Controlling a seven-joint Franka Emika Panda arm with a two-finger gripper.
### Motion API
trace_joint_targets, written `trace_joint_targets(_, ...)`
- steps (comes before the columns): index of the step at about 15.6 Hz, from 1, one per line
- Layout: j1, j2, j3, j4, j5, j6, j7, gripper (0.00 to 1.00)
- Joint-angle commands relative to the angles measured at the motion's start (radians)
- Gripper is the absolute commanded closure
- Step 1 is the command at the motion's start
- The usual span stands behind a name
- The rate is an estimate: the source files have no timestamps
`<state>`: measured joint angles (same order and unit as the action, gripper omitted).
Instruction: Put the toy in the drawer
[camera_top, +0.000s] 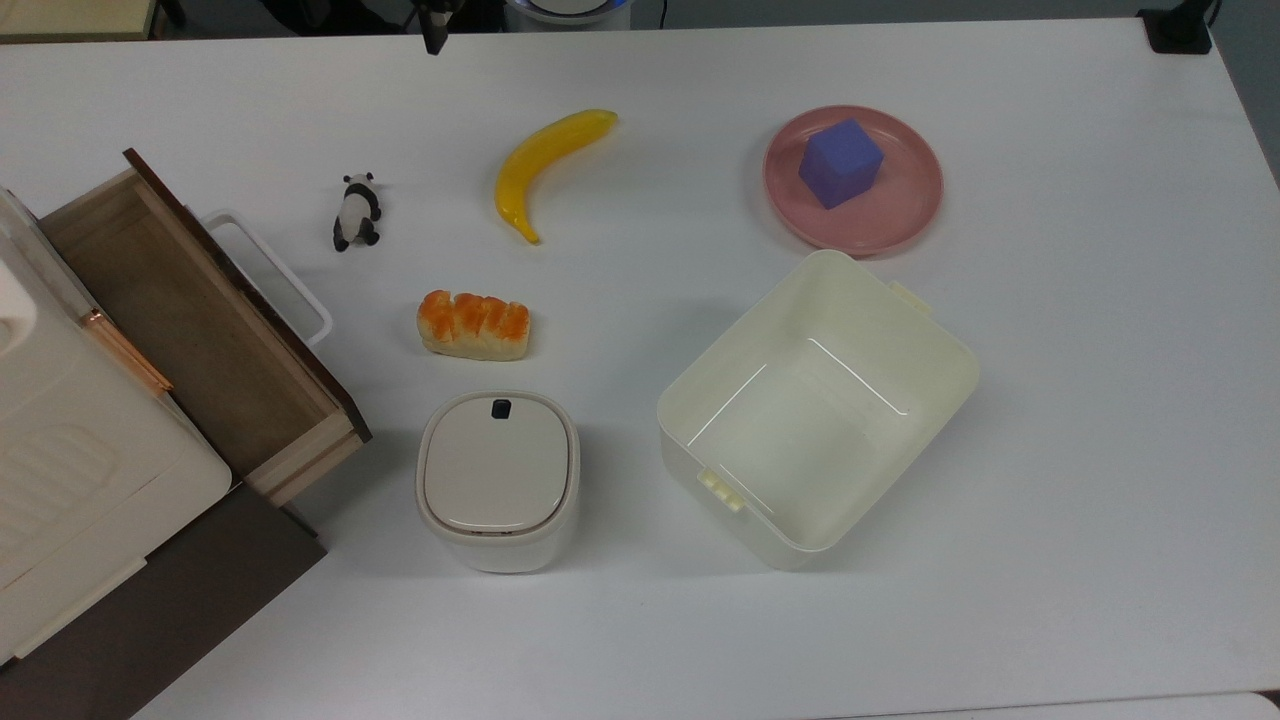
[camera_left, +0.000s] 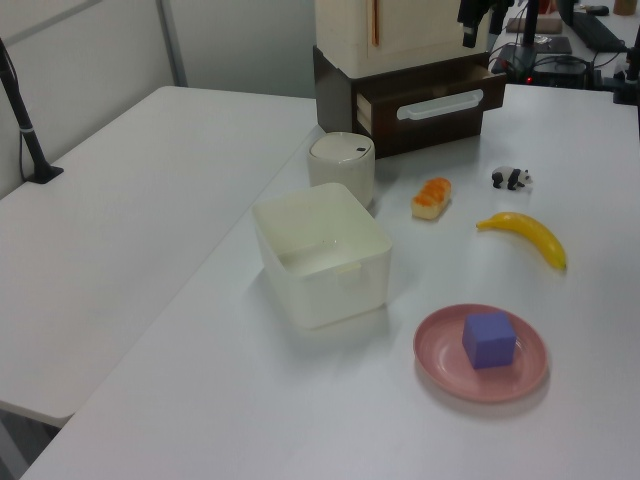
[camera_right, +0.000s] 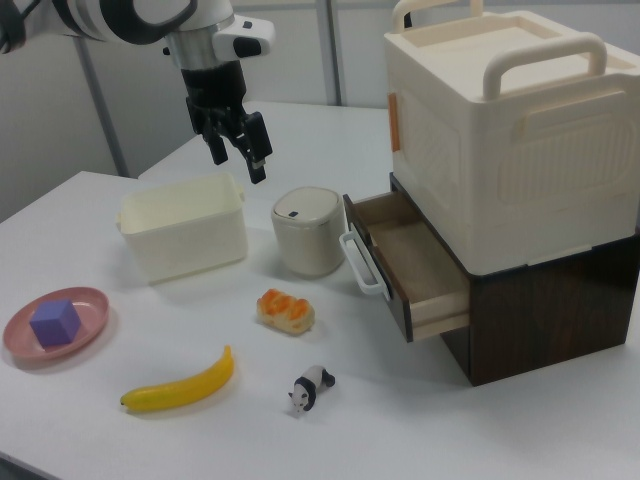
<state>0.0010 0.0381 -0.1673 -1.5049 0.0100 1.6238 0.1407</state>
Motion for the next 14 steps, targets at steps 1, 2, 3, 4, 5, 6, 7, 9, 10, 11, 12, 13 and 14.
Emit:
trace_joint_targets(1, 0.019, -0.017, -0.018, -0.015, 0.019, 0.018, 0.011, 0.00)
trace_joint_targets(2, 0.019, -0.018, -0.020, -0.015, 0.015, 0.013, 0.002, 0.00)
trace_joint_targets(3, 0.019, -0.018, -0.020, -0.015, 0.007, 0.010, 0.000, 0.00)
trace_joint_targets(4, 0.019, -0.020, -0.020, -0.015, 0.005, 0.007, -0.013, 0.00)
trace_joint_targets(5, 0.019, -0.018, -0.023, -0.014, 0.005, 0.007, -0.024, 0.00)
trace_joint_targets(6, 0.017, -0.018, -0.024, -0.014, 0.005, 0.008, -0.032, 0.00)
trace_joint_targets(7, 0.017, -0.018, -0.024, -0.014, 0.005, 0.007, -0.044, 0.00)
trace_joint_targets(9, 0.002, -0.015, -0.027, 0.006, 0.018, 0.004, -0.058, 0.00)
trace_joint_targets(10, -0.012, -0.015, -0.028, 0.009, 0.022, -0.002, -0.070, 0.00)
trace_joint_targets(11, -0.012, -0.015, -0.029, 0.009, 0.021, -0.005, -0.072, 0.00)
trace_joint_targets(12, -0.012, -0.014, -0.028, 0.009, 0.019, -0.010, -0.076, 0.00)
trace_joint_targets(13, -0.012, -0.014, -0.026, 0.011, 0.015, -0.012, -0.075, 0.00)
trace_joint_targets(14, -0.012, -0.014, -0.023, 0.011, 0.005, -0.018, -0.076, 0.00)
